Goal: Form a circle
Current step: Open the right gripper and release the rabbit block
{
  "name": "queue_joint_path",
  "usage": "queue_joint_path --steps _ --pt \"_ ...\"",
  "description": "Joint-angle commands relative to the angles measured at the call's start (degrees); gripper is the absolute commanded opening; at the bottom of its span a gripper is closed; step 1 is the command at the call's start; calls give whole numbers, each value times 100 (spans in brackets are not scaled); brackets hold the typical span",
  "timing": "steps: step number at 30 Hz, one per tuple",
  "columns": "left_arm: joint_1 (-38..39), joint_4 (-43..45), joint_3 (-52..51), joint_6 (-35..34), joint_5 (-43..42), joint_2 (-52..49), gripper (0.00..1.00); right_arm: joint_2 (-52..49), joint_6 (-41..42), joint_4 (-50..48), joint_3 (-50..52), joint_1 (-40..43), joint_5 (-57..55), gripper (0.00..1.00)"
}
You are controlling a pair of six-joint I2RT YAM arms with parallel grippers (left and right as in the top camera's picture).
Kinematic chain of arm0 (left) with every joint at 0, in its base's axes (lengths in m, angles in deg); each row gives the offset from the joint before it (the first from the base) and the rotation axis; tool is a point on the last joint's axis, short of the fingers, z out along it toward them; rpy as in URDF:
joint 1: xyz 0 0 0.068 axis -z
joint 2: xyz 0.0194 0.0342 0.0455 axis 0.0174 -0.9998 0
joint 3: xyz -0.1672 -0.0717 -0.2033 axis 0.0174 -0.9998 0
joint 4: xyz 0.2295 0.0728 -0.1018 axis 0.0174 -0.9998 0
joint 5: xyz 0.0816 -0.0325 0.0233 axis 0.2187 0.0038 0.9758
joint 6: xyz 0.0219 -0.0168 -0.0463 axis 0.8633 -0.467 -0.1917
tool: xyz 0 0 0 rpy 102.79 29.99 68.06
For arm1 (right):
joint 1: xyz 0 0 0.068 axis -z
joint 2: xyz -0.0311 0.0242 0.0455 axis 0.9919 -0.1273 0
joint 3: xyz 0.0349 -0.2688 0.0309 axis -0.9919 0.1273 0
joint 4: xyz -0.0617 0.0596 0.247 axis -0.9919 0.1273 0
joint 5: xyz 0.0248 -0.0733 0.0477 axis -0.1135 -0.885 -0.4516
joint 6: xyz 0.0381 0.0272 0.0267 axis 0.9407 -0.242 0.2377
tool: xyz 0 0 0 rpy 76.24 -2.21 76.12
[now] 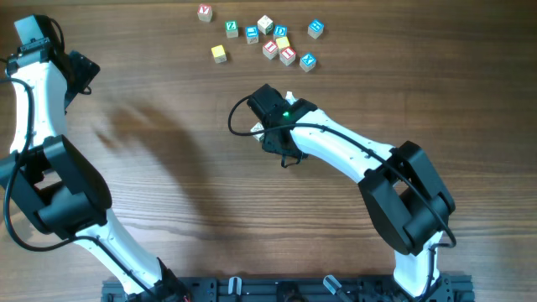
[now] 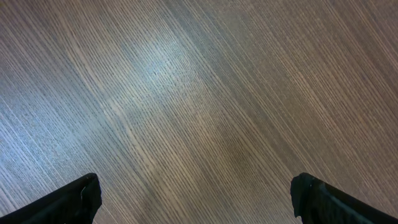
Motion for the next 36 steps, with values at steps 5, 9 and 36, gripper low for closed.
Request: queue_joint_path --steps 5,9,36 --pt "-22 -4 63 44 11 70 100 39 188 -107 35 -15 50 43" --pt "-22 -4 63 44 11 70 100 39 168 -116 35 -15 48 36" --pt "-22 -4 63 44 11 70 100 39 -125 -249 35 -15 33 46"
